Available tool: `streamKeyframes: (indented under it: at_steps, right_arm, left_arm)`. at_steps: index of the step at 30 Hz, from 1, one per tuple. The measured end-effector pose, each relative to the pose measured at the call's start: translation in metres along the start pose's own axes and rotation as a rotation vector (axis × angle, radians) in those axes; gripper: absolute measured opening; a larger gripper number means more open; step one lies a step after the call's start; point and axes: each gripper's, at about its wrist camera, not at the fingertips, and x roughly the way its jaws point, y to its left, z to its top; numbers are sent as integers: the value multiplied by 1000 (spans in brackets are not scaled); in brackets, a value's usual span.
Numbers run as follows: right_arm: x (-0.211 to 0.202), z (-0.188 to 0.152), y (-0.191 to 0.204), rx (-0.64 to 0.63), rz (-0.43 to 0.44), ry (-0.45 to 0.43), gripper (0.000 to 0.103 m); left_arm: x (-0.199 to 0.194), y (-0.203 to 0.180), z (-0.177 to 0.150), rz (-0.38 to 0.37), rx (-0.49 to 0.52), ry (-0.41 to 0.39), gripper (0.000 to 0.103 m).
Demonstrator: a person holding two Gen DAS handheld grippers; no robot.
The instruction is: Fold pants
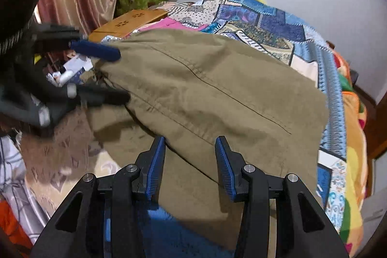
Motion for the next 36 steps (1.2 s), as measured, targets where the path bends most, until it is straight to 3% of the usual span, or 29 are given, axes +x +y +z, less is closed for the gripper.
streamKeyframes:
  at_steps: [1, 5, 7, 9, 10, 14, 21, 32, 34, 36]
  right_arm:
    - [2, 1, -1, 2, 9, 0, 37]
    - [1, 5, -1, 13, 40, -23, 9]
    - [-4, 9, -1, 23, 41, -44, 7]
    - [-11, 11, -2, 30, 44, -67, 6]
    - [-15, 12, -3, 37, 51, -72, 6]
    - [-31, 12, -3, 50, 72, -88, 6]
    - [-51, 4, 11, 41, 81, -84, 6]
    - [-39, -23, 12, 136, 81, 4, 7]
    - [-43, -24, 9, 149, 73, 9, 7]
    - [-50, -25, 2, 169, 54, 12, 8]
  left_arm:
    - [4, -3, 0, -2, 9, 7, 67]
    - [16, -9, 1, 29, 43, 26, 67]
    - [20, -8, 2, 41, 45, 37, 63]
    - [18, -6, 5, 61, 34, 37, 39]
    - [15, -4, 7, 63, 26, 31, 33]
    - [-3, 2, 10, -6, -12, 1, 24]
    - [-14, -6, -2, -45, -13, -3, 23]
    - [-18, -4, -26, -93, -61, 30, 25]
    - [-25, 3, -28, -113, -86, 34, 29]
    - [-33, 12, -29, -106, -116, 20, 44]
